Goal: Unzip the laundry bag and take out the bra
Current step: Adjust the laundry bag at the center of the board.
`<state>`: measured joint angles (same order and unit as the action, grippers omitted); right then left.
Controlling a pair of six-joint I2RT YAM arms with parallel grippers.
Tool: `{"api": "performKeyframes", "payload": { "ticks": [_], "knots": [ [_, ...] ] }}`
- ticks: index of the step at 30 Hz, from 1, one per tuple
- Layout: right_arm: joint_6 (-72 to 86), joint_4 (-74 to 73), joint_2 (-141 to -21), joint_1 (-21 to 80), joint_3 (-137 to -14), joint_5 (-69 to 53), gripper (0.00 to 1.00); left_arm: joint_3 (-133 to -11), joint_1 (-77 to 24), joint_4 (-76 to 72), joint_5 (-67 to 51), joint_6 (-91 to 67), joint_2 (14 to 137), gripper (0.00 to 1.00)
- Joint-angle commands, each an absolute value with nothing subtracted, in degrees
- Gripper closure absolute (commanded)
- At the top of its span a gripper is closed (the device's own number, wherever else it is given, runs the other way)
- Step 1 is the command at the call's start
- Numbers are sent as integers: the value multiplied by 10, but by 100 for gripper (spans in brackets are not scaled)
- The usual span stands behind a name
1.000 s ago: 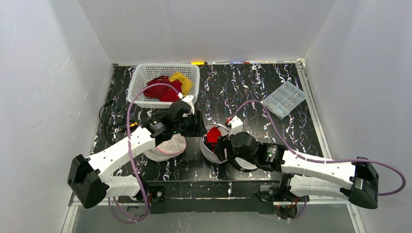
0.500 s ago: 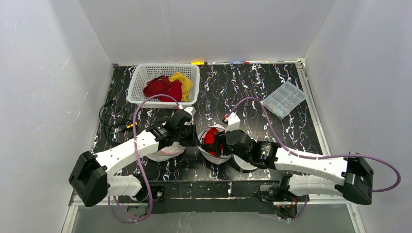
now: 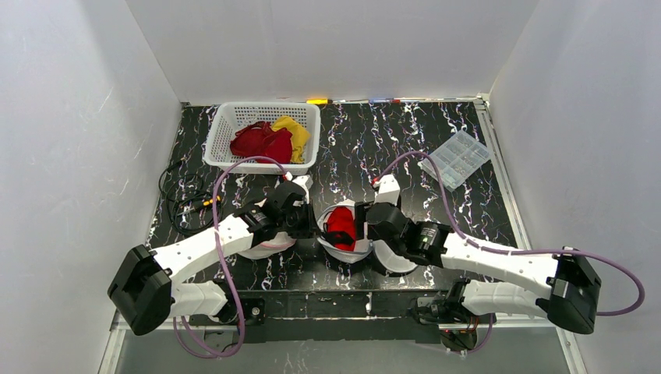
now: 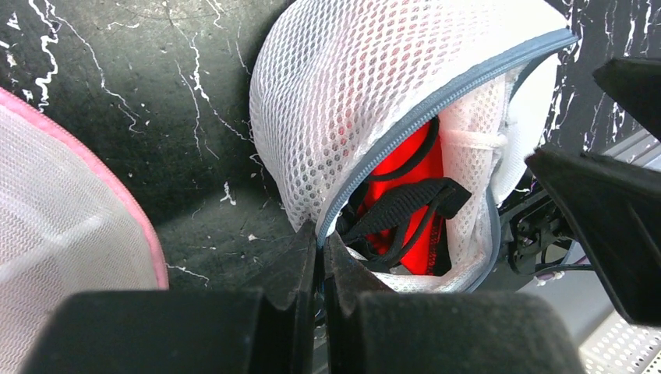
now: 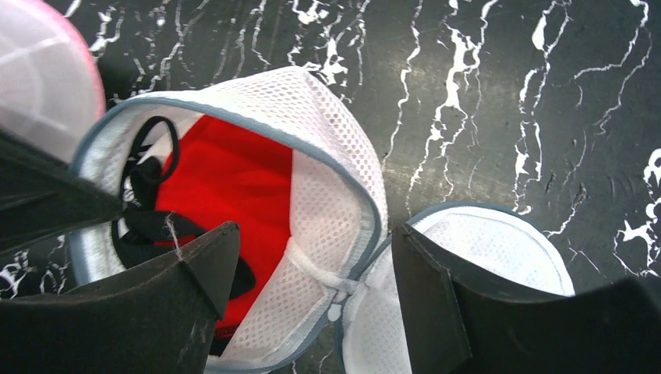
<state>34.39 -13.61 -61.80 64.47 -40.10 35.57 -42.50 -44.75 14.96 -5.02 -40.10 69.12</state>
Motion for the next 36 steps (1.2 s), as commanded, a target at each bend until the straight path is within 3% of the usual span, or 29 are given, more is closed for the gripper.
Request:
{"api": "performKeyframes", "payload": {
  "ticks": [1, 5, 8, 13, 17, 26, 36],
  "knots": [
    [364, -153, -636, 612, -396, 322, 22, -411, -450, 132, -63, -404, 683, 100],
    [372, -139, -657, 611, -386, 289, 29, -407, -450, 131, -63, -405, 675, 100],
    [376, -140, -678, 611, -385, 279, 41, -405, -450, 132, -63, -405, 671, 100],
    [384, -154, -684, 612, -388, 278, 69, -405, -450, 134, -62, -407, 665, 100],
    [376, -185, -640, 612, -408, 314, 99, -418, -450, 149, -56, -403, 655, 100],
    [268, -293, -575, 611, -583, 426, 99, -592, -450, 238, -20, -350, 631, 100],
    [341, -232, -562, 611, -409, 414, 99, -470, -450, 141, -13, -368, 696, 100]
  ]
}}
